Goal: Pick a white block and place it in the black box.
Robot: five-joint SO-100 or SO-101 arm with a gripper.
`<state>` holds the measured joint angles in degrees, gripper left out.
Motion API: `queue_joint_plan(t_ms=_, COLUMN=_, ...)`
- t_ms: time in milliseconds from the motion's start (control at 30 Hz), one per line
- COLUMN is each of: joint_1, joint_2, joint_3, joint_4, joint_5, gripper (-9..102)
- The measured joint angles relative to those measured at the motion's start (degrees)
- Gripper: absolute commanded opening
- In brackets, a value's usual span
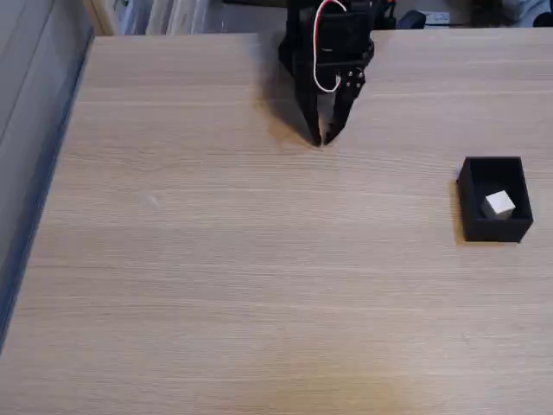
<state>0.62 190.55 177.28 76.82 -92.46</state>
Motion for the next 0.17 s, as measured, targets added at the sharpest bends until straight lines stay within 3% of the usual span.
queue_joint_plan(t_ms=167, joint_1=-0.1, joint_2=0.0, joint_3=0.0, joint_4=0.1, joint_5=0.3, gripper=5)
